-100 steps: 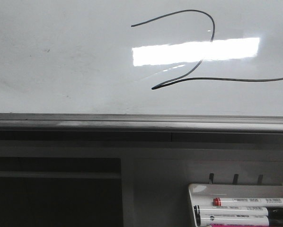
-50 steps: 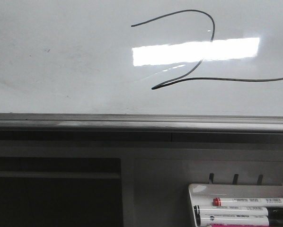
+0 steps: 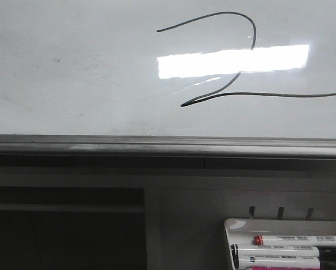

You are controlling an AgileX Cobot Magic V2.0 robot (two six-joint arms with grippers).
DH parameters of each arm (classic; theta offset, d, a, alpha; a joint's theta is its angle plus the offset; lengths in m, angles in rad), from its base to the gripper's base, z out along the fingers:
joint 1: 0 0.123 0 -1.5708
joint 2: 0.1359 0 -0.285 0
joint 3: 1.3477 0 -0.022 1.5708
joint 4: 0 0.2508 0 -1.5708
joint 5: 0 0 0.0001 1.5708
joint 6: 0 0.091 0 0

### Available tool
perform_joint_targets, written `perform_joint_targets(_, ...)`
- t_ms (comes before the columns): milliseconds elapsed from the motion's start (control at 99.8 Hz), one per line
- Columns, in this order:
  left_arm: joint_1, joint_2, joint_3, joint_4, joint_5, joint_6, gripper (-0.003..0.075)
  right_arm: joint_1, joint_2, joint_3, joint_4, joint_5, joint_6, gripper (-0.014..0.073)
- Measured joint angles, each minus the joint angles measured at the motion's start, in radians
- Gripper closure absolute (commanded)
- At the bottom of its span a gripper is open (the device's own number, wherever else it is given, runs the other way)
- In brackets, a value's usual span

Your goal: Write number 2 on whiteboard

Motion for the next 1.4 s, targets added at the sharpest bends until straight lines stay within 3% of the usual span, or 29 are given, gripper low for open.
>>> perform_joint_targets(50,0.000,0.003,0.053,-0.024,-0.130,-0.026,0.0741,-0.047,-0.041,0.024,0.000,0.001,0.015,0.0668)
perform_joint_targets(190,0.000,0.056,0.165,-0.203,-0.461,-0.052,0.0740,-0.144,-0.139,0.130,0.004,0.001,0.034,0.0665)
perform_joint_targets(311,0.000,0.153,0.180,-0.260,-0.599,-0.058,0.0741,-0.176,-0.165,0.230,0.006,0.001,0.038,0.0665)
perform_joint_targets(511,0.000,0.324,0.142,-0.278,-0.680,-0.060,0.0740,-0.179,-0.165,0.326,0.032,-0.021,0.040,0.0665)
perform_joint_targets(771,0.000,0.475,0.085,-0.286,-0.751,-0.060,0.0741,-0.179,-0.165,0.334,0.055,-0.041,0.045,0.0665)
perform_joint_targets(1212,-0.008,0.549,0.049,-0.311,-0.777,-0.063,0.0736,-0.179,-0.165,0.334,0.058,-0.044,0.045,0.0665)
perform_joint_targets(1302,-0.008,0.551,0.047,-0.313,-0.779,-0.064,0.0680,-0.179,-0.165,0.334,0.058,-0.044,0.045,0.0665)
perform_joint_targets(1402,-0.009,0.551,0.047,-0.313,-0.779,-0.064,0.0552,-0.179,-0.165,0.334,0.063,-0.044,0.046,0.0665)
